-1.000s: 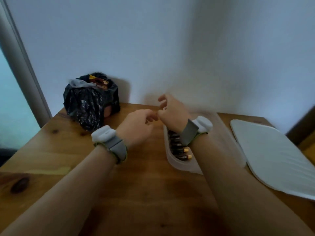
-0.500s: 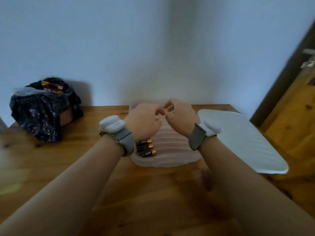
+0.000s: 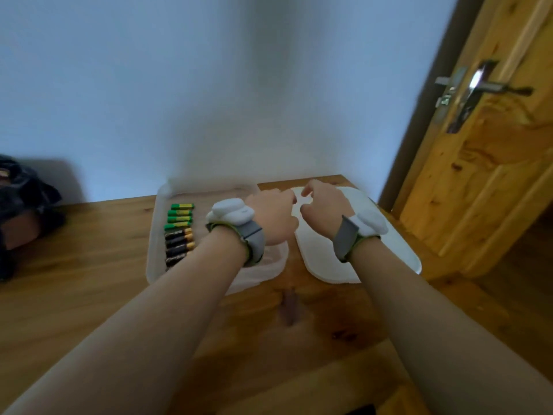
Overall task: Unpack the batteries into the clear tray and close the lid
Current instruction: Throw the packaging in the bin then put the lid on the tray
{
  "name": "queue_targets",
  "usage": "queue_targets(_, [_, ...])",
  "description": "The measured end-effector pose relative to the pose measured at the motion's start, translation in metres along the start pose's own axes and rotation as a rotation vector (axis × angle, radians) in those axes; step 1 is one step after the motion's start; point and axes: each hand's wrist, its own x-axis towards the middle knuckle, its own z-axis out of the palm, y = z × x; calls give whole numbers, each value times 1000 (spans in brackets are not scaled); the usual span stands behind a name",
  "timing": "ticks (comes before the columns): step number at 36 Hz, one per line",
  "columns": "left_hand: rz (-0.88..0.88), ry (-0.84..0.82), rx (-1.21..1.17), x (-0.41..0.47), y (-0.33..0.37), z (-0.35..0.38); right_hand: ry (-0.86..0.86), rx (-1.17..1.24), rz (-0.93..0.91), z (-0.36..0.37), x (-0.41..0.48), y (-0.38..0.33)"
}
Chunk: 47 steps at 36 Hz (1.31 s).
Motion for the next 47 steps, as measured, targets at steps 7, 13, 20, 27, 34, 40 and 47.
queue_targets(7, [-51,-77,122,14,29,22,2,-96,63,-10,-2,47])
queue_targets(13, [-153,-83,45,24,46,39,-23,-85,147,-7,1,73])
queue_targets(20, [-259,-148,-48,31,59,50,-70,-127,263,-4,7,96])
queue_targets(27, [-188,-192,-63,24,76,40,-117,-142,368,3,15,119])
queue_targets(34, [-261,-212,-115,31,76,50,-72,-146,399,9,14,122])
queue_targets(40, [-270,-300,-234,36,84,32,-13,-150,397,12,15,116])
queue_targets(47, [-337,-336,-410,41,80,22,66,-61,461,12,22,111])
